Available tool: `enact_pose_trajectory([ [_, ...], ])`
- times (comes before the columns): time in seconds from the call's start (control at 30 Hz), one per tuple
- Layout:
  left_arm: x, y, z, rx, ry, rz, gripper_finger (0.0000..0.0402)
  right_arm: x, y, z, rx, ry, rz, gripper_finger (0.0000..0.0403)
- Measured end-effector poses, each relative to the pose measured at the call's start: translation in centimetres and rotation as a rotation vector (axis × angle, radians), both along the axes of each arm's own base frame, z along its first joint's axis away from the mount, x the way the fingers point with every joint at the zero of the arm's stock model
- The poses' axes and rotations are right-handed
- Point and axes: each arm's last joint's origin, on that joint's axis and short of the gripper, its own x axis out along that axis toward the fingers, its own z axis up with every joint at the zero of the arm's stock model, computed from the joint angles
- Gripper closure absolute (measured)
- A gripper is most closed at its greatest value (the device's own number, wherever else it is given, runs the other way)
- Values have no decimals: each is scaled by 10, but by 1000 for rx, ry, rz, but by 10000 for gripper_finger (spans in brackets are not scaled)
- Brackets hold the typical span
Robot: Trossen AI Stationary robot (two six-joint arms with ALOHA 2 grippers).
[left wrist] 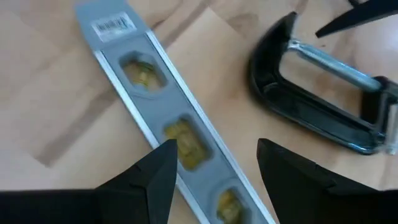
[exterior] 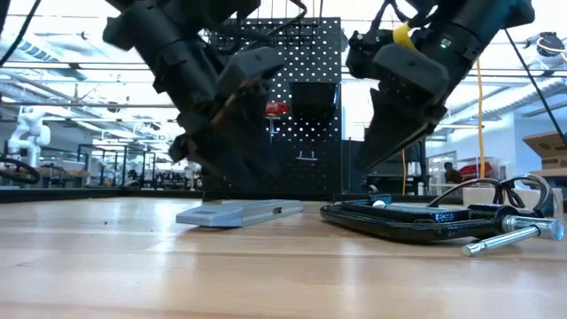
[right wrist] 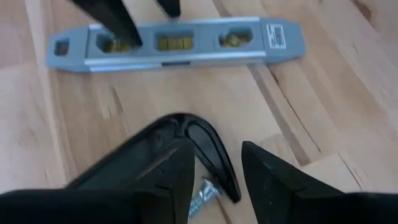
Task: Hang tools onto peg board
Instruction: Put the torpedo level into the left black bin on the peg board
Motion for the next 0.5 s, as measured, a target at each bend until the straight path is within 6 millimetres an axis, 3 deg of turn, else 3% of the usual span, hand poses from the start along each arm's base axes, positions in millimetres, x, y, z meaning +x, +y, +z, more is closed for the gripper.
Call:
enact_pose_trajectory([
  [0.27, 10, 4, 23, 126, 43, 70, 185, -2, -3, -2, -11, 30, -12, 276],
  [0.5, 10, 5, 9, 136, 75, 201, 185, -2, -3, -2, -11, 31, -12, 276],
])
